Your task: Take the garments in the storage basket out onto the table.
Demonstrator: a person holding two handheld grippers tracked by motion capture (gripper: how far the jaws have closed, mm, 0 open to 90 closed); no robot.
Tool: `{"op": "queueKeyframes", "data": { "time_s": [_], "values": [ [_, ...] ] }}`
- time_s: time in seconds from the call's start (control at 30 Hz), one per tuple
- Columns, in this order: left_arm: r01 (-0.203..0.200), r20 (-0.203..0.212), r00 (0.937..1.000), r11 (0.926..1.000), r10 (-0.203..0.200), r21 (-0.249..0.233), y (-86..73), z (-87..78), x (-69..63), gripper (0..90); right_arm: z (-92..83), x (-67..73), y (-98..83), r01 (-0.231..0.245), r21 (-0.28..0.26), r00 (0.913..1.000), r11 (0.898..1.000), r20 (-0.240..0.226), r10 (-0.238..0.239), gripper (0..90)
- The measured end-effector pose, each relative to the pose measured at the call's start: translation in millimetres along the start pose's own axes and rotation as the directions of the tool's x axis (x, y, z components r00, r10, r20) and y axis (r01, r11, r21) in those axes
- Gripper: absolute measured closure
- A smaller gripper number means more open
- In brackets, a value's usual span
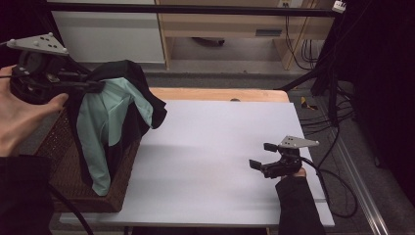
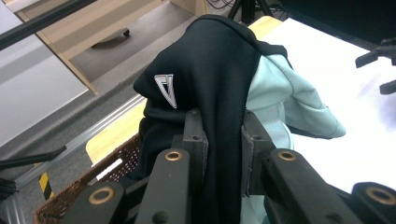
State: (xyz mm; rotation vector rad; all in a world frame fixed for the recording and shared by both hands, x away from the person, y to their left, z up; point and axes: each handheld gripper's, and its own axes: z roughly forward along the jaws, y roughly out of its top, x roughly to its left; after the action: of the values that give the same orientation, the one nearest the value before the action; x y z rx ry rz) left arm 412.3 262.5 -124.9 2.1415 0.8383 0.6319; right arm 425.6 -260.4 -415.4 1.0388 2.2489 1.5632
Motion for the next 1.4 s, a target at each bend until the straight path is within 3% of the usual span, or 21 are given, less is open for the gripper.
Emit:
{"op": "queueKeyframes", "data": {
  "time_s": [0.73,1.4],
  "values": [
    [-0.055,0.046,0.9974,0.9980,0.056,-0.031,36.5,18.5,-27.1,76.0,-0.7,-0.8,0.3,0.000,-0.004,1.0000,1.000,-0.003,0.000,3.9],
    [-0.108,0.111,0.9872,0.9917,0.115,-0.070,71.0,36.0,-62.4,76.0,-2.5,-0.7,0.5,0.001,-0.012,1.0000,1.000,-0.003,-0.001,3.9]
  ]
}}
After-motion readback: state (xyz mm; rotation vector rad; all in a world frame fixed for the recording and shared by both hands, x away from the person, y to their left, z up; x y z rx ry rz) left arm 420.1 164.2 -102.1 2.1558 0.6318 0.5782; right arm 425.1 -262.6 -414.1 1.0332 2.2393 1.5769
